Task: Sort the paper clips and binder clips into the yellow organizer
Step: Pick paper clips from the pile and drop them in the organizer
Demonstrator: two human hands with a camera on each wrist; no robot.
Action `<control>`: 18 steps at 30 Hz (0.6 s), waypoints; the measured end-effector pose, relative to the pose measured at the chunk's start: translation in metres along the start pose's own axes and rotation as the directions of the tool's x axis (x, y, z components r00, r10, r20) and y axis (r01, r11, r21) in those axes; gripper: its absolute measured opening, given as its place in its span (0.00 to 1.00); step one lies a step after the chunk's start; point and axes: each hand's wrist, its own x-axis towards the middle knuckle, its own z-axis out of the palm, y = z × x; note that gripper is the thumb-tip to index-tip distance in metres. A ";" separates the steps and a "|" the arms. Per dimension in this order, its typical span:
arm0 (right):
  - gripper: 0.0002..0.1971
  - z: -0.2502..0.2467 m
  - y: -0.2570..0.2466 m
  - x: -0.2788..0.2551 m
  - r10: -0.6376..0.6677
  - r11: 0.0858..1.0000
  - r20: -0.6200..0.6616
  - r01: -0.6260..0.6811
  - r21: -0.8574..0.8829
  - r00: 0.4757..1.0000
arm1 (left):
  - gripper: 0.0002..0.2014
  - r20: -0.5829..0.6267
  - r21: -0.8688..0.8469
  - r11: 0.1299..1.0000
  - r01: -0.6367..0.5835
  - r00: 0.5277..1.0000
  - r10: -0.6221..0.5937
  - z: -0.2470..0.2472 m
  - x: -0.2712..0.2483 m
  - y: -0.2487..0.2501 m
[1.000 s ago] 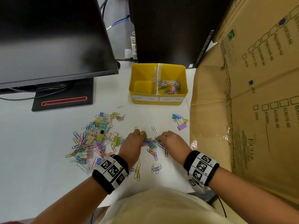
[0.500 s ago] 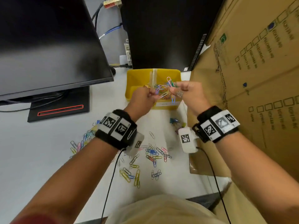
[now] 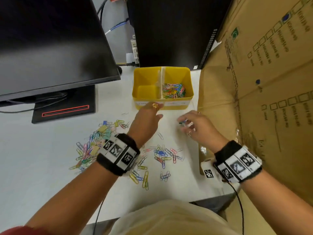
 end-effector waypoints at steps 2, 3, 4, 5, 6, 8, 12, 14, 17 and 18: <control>0.22 0.022 0.008 -0.031 0.110 0.993 0.181 -0.100 -0.063 0.977 | 0.21 0.240 -0.014 0.997 0.072 0.968 -0.067 0.011 -0.032 -0.026; 0.29 0.032 0.013 -0.041 0.201 0.977 0.251 -0.176 -0.118 0.947 | 0.23 0.369 0.014 0.995 0.097 0.924 -0.096 0.018 -0.045 -0.038; 0.37 0.041 0.017 -0.048 0.274 0.958 0.284 -0.235 -0.163 0.919 | 0.24 0.455 0.092 0.993 0.073 0.884 -0.107 0.025 -0.057 -0.046; 0.44 0.049 0.018 -0.053 0.308 0.946 0.288 -0.261 -0.191 0.907 | 0.26 0.494 0.178 0.984 0.033 0.862 -0.118 0.032 -0.067 -0.052; 0.48 0.055 0.017 -0.057 0.309 0.945 0.275 -0.260 -0.201 0.910 | 0.27 0.524 0.220 0.975 -0.024 0.846 -0.097 0.038 -0.077 -0.056; 0.51 0.068 0.010 -0.062 0.268 0.956 0.264 -0.222 -0.190 0.926 | 0.31 0.569 0.136 0.991 -0.001 0.819 -0.078 0.046 -0.095 -0.052; 0.54 0.096 0.001 -0.069 0.175 0.966 0.301 -0.104 -0.238 0.937 | 0.31 0.559 0.008 1.000 0.025 0.829 -0.025 0.059 -0.122 -0.040; 0.52 0.101 -0.002 -0.069 0.154 0.961 0.274 -0.080 -0.263 0.949 | 0.30 0.491 0.047 0.999 0.003 0.871 -0.026 0.057 -0.129 -0.040; 0.53 0.099 0.000 -0.063 0.126 0.946 0.200 -0.057 -0.320 0.972 | 0.37 0.431 0.181 0.983 -0.037 0.901 -0.046 0.048 -0.148 -0.052; 0.57 0.098 0.002 -0.061 0.113 0.941 0.205 -0.039 -0.336 0.972 | 0.42 0.431 0.198 0.980 -0.029 0.900 -0.060 0.045 -0.158 -0.058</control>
